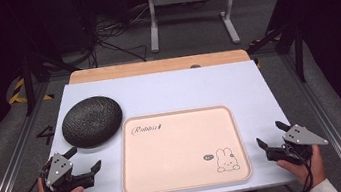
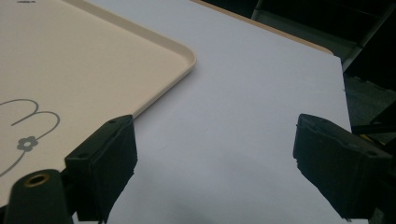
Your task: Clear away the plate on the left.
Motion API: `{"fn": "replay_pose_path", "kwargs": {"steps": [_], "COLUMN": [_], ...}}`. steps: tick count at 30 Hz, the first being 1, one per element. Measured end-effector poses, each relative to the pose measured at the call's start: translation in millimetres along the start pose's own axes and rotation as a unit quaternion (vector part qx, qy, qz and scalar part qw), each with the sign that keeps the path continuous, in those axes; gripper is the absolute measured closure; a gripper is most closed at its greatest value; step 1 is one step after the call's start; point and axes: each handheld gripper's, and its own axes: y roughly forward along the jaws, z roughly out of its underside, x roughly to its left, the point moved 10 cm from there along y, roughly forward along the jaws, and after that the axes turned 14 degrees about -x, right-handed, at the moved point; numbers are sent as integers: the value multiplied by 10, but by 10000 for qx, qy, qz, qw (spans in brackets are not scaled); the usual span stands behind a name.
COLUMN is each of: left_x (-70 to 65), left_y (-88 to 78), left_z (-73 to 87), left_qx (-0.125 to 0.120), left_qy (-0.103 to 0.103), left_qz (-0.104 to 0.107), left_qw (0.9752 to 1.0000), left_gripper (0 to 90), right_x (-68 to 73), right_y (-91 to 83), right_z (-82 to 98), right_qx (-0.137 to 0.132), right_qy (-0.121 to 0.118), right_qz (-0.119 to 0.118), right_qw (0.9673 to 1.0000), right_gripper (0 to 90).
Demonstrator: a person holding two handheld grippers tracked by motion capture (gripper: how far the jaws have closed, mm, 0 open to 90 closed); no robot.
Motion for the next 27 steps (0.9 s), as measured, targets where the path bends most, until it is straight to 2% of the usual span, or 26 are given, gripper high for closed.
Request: {"fn": "replay_pose_path", "kwargs": {"steps": [14, 16, 18, 21, 23, 27], "left_x": [11, -8, 16, 37, 84, 169], "left_y": [-15, -11, -4, 6, 22, 98], "left_z": [55, 58, 66, 101, 142, 187], "left_qx": [68, 47, 93, 190, 361, 568], "left_qy": [-98, -100, -35, 130, 355, 544], "left_qz": [63, 224, 124, 111, 5, -70], "left_qw": [9999, 9997, 9999, 9997, 9987, 9969], "left_gripper": [77, 69, 59, 57, 58, 74], "right_x": [37, 33, 26, 11, 17, 49], "right_y": [21, 17, 7, 5, 8, 22], "right_z": [-5, -6, -2, 8, 9, 18], "right_qx": [27, 21, 19, 34, 39, 79], "right_qy": [-23, -33, -12, 11, -7, -35], "right_qz": [-47, -42, -45, -23, -38, -86], "right_qw": [10000, 10000, 10000, 10000, 10000, 9999], "right_gripper": [142, 142, 142, 142, 142, 142]}}
